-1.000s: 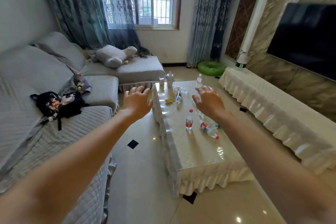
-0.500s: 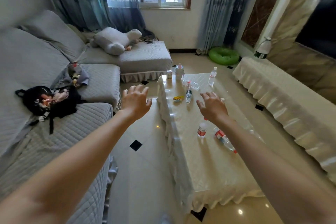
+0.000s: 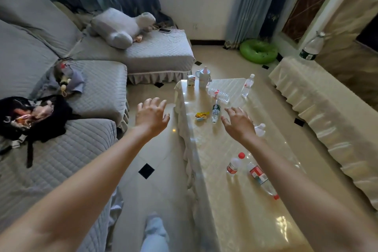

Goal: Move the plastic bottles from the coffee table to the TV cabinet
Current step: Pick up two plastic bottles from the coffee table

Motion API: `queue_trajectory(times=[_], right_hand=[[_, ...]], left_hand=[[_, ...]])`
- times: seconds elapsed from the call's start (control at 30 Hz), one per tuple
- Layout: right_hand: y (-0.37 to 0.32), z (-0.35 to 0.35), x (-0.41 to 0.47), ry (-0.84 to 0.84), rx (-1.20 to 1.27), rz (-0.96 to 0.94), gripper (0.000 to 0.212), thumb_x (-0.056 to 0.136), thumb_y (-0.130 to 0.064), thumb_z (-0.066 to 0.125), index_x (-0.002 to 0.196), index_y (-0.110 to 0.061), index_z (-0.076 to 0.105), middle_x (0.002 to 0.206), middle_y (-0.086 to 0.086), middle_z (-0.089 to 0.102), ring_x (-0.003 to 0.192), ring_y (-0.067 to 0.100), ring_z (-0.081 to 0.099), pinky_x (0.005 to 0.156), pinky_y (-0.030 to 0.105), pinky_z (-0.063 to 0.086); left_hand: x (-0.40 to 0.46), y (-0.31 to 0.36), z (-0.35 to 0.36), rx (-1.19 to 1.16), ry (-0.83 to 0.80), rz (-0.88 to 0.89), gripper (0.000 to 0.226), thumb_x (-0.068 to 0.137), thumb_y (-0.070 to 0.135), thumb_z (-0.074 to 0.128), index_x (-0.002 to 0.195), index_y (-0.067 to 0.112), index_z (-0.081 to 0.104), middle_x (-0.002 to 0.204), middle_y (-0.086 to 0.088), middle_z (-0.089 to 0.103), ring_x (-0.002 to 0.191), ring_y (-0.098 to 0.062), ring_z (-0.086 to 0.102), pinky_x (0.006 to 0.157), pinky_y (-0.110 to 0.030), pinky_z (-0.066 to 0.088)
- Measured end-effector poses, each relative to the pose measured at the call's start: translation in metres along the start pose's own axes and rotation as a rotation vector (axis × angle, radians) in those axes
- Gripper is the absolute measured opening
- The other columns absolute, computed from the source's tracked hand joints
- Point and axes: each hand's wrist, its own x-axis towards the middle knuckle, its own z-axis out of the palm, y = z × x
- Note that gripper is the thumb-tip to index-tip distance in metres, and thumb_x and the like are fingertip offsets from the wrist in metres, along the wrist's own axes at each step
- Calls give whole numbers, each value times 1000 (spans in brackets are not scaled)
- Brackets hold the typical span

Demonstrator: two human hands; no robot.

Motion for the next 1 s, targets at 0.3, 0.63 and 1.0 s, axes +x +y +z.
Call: queue_trajectory(times=[0.3, 0.63, 1.0], right_hand=[[-16, 55, 144, 22, 10, 101, 46, 96, -35, 43, 138, -16, 43, 144, 6, 41, 135, 25, 31, 107, 43, 30], [-8, 100, 246, 36, 43, 262, 42, 96, -31, 43, 134, -15, 47, 133, 6, 50, 125, 25, 41, 102, 39, 31], [71, 153, 373, -36, 68, 434, 44, 96, -31, 41, 137, -14, 44, 139, 7, 46, 131, 24, 38, 111, 40, 29]], left_hand=[[150, -49, 48, -20, -51, 67, 49, 92, 41, 41, 137, 21, 40, 140, -4, 41, 129, -25, 34, 102, -40, 29], [291, -60, 107, -95, -171, 167, 45, 91, 40, 44, 132, 20, 45, 136, -2, 46, 127, -24, 37, 101, -39, 29], [458, -6, 198, -95, -325, 288, 51, 91, 41, 45, 138, 22, 40, 143, -2, 41, 132, -22, 34, 103, -35, 27]])
